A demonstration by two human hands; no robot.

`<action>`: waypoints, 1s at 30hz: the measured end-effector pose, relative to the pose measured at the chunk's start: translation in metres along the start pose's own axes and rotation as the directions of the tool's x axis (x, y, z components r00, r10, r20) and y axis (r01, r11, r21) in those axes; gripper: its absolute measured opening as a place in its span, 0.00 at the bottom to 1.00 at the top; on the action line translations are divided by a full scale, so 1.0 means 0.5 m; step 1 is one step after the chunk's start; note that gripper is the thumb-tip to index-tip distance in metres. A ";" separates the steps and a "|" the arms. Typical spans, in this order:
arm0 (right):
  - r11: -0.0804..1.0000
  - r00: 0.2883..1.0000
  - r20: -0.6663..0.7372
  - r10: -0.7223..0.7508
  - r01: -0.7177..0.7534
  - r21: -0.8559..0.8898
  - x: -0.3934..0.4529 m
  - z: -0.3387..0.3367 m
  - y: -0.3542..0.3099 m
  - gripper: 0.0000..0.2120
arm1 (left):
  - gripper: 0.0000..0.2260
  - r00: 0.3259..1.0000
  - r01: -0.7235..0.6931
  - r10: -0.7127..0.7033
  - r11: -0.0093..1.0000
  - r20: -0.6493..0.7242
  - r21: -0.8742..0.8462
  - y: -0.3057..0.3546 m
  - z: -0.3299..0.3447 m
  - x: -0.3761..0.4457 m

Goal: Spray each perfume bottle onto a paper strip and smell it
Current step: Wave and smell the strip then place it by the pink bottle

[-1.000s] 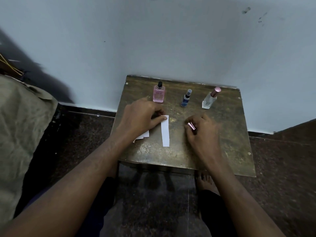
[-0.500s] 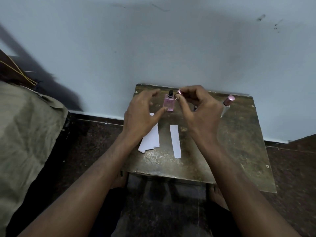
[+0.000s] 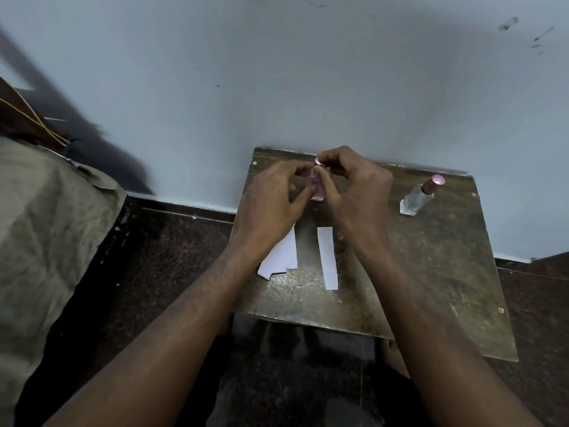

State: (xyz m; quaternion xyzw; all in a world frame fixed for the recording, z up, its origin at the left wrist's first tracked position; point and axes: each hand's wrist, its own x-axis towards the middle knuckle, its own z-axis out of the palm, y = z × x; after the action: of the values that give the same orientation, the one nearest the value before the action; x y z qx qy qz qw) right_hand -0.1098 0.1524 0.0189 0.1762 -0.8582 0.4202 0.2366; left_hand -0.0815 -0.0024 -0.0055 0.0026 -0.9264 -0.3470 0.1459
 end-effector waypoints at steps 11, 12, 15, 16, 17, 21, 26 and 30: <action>0.999 0.997 0.056 0.054 -0.054 -0.006 -0.004 0.003 0.006 0.06 | 0.12 0.997 0.070 -0.070 0.998 0.011 -0.006 -0.003 -0.008 0.007; 0.998 0.995 0.073 0.064 -0.063 -0.014 -0.002 0.001 0.004 0.07 | 0.13 0.998 0.069 -0.069 0.998 0.014 0.001 -0.003 -0.008 0.006; 0.995 0.987 0.131 0.090 -0.084 -0.047 0.003 -0.007 -0.010 0.18 | 0.18 0.995 0.099 -0.100 0.994 0.007 0.049 -0.006 -0.019 0.001; 0.995 0.986 0.144 0.086 -0.078 -0.062 0.005 -0.010 -0.016 0.22 | 0.18 0.994 0.111 -0.111 0.991 -0.003 0.073 -0.008 -0.027 -0.004; 0.995 0.984 0.160 0.080 -0.069 -0.076 0.006 -0.011 -0.019 0.26 | 0.16 0.994 0.112 -0.111 0.988 -0.011 0.107 -0.010 -0.035 -0.012; 0.985 0.960 0.266 0.087 -0.042 -0.170 0.000 0.000 -0.012 0.32 | 0.09 1.000 0.000 -0.008 0.970 0.029 0.242 0.011 -0.044 -0.071; 0.979 0.954 0.280 0.108 -0.054 -0.195 -0.001 0.017 0.008 0.29 | 0.13 0.991 -0.092 0.061 0.956 0.117 0.279 0.034 -0.015 -0.118; 0.985 0.973 0.216 0.088 -0.053 -0.163 -0.002 0.011 -0.008 0.27 | 0.17 0.985 -0.107 0.044 0.915 0.165 0.388 0.047 -0.008 -0.134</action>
State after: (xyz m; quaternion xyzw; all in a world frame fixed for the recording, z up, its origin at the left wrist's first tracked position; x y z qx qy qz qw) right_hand -0.1082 0.1457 0.0179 0.1722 -0.9152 0.3374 0.1372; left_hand -0.0143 0.0201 -0.0056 -0.0305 -0.9852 -0.1460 0.0841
